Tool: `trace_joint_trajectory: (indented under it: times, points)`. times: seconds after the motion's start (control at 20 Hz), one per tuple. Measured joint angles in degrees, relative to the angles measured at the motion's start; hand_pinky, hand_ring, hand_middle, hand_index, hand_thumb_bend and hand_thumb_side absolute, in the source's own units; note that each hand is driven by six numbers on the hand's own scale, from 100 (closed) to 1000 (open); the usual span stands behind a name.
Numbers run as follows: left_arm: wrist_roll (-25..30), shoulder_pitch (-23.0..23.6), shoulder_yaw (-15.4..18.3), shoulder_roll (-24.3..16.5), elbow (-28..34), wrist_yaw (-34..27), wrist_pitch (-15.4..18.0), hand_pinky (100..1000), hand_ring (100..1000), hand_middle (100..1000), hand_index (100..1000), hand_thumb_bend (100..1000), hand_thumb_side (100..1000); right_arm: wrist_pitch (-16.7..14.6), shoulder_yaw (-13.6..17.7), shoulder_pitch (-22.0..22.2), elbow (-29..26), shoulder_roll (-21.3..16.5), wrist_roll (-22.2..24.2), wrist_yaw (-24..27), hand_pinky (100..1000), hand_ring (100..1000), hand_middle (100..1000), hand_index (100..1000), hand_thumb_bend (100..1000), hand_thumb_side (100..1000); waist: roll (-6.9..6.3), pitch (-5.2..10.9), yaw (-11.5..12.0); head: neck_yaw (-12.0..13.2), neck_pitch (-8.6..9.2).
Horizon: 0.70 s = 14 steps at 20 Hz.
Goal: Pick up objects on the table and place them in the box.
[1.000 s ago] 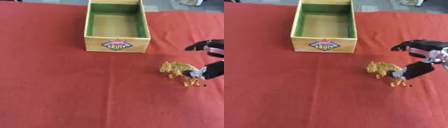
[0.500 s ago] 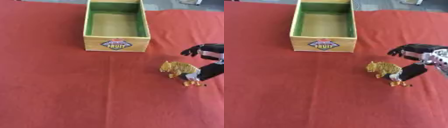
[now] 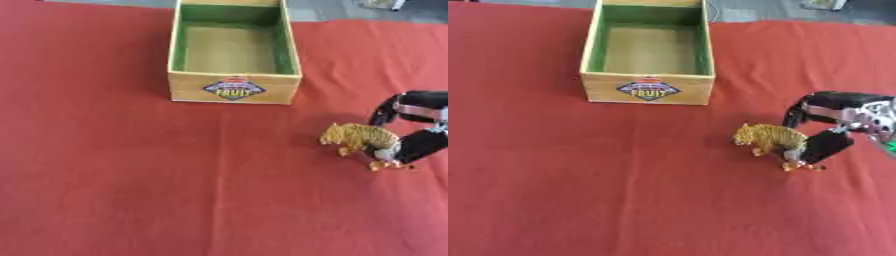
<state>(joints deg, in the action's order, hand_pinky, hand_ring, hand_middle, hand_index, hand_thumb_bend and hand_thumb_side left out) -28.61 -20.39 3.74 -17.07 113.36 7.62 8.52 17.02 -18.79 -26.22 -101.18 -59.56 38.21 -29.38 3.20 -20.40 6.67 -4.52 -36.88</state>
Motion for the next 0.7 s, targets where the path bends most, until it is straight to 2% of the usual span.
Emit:
trace_joint_trajectory:
  times: [0.15, 0.5, 0.6, 0.7]
  points:
    - [0.06, 0.0, 0.0, 0.0, 0.0, 0.03, -0.17, 603, 585, 556, 785, 100, 730, 0.11, -0.03, 0.04, -0.14, 0.15, -0.67, 0.19, 846, 785, 628, 683, 226, 461, 0.0, 0.0, 0.0, 0.0, 0.0]
    - [0.07, 0.0, 0.0, 0.01, 0.0, 0.08, -0.3, 599, 585, 555, 784, 100, 728, 1.22, -0.03, 0.32, -1.63, 0.23, -2.31, 1.91, 823, 741, 580, 615, 163, 409, 0.08, -0.03, 0.05, 0.03, 0.0]
    - [0.13, 0.0, 0.0, 0.01, 0.0, 0.08, -0.37, 599, 585, 556, 784, 100, 727, 1.61, -0.03, 0.34, -1.67, 0.24, -2.71, 2.49, 815, 725, 561, 590, 100, 370, 0.1, -0.03, 0.1, 0.04, 0.0]
    - [0.15, -0.05, 0.0, 0.01, 0.0, 0.08, -0.41, 598, 585, 556, 784, 100, 727, 2.07, -0.03, 0.37, -1.67, 0.28, -3.08, 3.04, 806, 708, 541, 567, 100, 290, 0.1, -0.04, 0.22, 0.06, 0.0]
